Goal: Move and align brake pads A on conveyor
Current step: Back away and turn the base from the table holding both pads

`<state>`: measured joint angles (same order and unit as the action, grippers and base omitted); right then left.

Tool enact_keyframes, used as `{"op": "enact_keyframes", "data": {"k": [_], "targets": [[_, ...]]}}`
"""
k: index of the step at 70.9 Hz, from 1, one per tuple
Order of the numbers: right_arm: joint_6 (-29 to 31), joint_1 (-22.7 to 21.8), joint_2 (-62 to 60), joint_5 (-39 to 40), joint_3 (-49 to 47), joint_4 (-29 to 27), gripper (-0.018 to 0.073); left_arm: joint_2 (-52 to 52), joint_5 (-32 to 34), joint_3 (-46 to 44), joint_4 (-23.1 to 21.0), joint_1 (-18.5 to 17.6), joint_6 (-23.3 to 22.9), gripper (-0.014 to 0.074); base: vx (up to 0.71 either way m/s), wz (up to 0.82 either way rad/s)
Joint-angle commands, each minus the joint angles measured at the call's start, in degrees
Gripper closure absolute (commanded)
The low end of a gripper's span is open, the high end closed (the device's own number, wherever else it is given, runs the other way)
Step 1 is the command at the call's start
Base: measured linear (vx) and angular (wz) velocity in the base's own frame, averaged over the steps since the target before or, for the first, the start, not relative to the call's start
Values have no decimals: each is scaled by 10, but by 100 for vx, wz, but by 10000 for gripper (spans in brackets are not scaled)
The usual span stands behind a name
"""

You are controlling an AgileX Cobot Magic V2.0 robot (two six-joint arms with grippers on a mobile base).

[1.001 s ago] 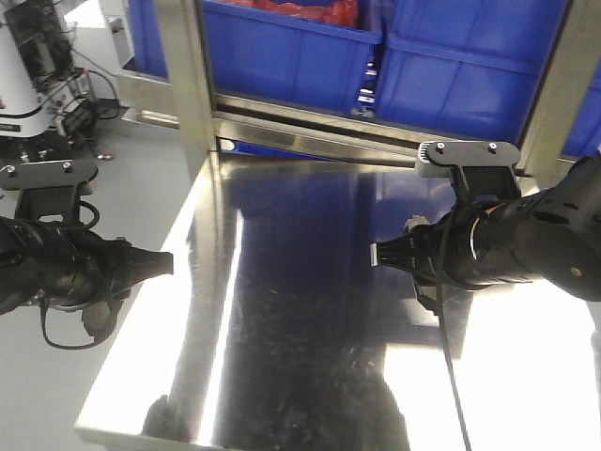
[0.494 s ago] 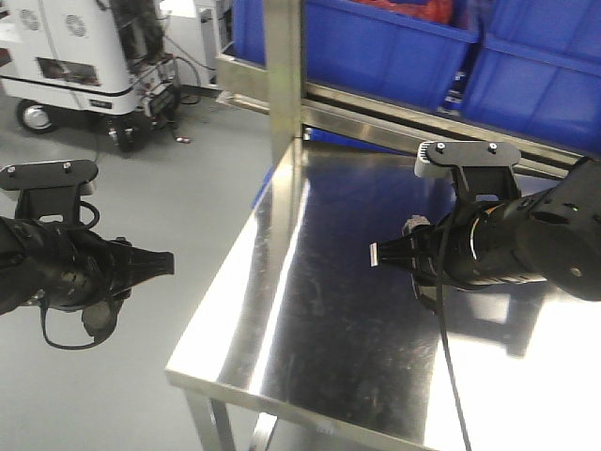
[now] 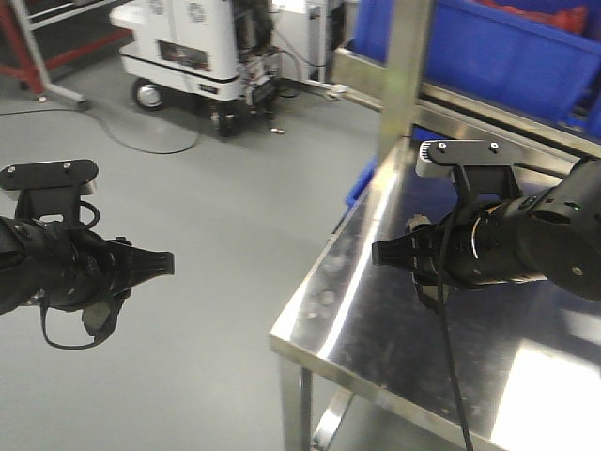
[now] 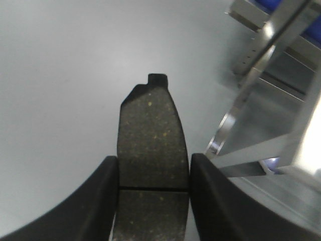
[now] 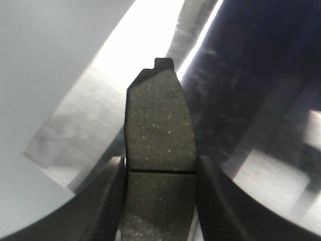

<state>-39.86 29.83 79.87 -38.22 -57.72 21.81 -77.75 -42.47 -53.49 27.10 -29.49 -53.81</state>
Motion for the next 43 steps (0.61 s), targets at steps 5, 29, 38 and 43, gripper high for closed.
{"op": "enact_keyframes", "data": {"k": [5,29,38,43], "targets": [[1,0,-21,29,-16,17,565,20,21,-15,15,-3,-1,493,-4,53],[1,0,-21,29,-16,17,565,20,21,-15,15,-3,-1,493,-2,54],[1,0,-21,29,-16,17,565,20,21,-15,15,-3,-1,493,1,48],[1,0,-21,29,-16,17,565,20,21,-15,15,-3,-1,493,2,45]]}}
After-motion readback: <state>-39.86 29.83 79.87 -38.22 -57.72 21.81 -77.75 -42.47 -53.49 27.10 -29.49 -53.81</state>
